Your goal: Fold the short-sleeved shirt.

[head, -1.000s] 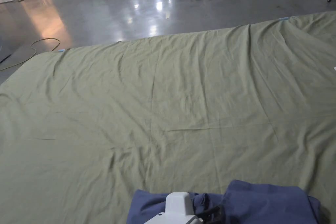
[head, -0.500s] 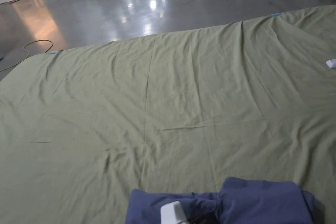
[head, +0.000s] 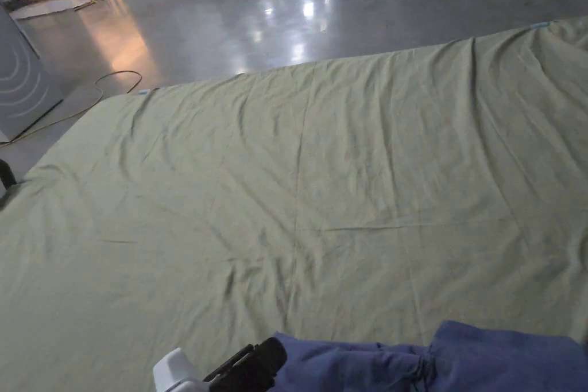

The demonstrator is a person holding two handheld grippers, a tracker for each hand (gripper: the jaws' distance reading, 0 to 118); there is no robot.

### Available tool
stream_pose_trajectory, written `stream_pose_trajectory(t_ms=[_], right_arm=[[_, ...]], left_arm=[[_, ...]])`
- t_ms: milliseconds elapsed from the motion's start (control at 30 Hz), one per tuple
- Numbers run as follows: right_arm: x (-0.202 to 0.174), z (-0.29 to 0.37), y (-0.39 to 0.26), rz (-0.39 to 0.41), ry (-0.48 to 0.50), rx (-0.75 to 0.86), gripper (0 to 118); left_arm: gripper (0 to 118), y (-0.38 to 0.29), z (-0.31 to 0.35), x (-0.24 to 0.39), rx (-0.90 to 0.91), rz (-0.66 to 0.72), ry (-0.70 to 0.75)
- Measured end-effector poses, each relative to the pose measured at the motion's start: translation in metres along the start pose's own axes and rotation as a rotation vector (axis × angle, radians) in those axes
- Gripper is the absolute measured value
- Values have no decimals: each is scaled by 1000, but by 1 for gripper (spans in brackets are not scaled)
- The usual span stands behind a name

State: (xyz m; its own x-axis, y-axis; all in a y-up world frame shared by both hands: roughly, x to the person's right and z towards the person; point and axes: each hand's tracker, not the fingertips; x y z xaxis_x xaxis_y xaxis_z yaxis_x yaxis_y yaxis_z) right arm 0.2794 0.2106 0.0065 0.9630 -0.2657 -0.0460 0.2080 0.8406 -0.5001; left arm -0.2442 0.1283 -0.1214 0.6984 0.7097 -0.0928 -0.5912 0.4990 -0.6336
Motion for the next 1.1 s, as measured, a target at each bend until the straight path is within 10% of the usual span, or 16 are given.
stream_pose_trajectory(t_ms=[133,233,467,667,967,1100], right_arm=[[-4,-1,-3,16,20,-14,0],[-5,3,-2,18,10,-13,0],[3,10,2,15,-18,-5,0],[6,7,2,1,-19,3,0],[-1,19,-3,3,-31,13,0],[6,27,-9,4,-65,9,0]], left_arm=[[89,-22,-34,-45,-98,266,-130],[11,-40,-52,-42,-62,368,-150],[10,-15,-8,-31,67,343,-147],[10,32,56,31,167,-161,32],[11,-85,-41,165,-29,-536,-92],[11,-129,-92,178,-153,-467,-126]])
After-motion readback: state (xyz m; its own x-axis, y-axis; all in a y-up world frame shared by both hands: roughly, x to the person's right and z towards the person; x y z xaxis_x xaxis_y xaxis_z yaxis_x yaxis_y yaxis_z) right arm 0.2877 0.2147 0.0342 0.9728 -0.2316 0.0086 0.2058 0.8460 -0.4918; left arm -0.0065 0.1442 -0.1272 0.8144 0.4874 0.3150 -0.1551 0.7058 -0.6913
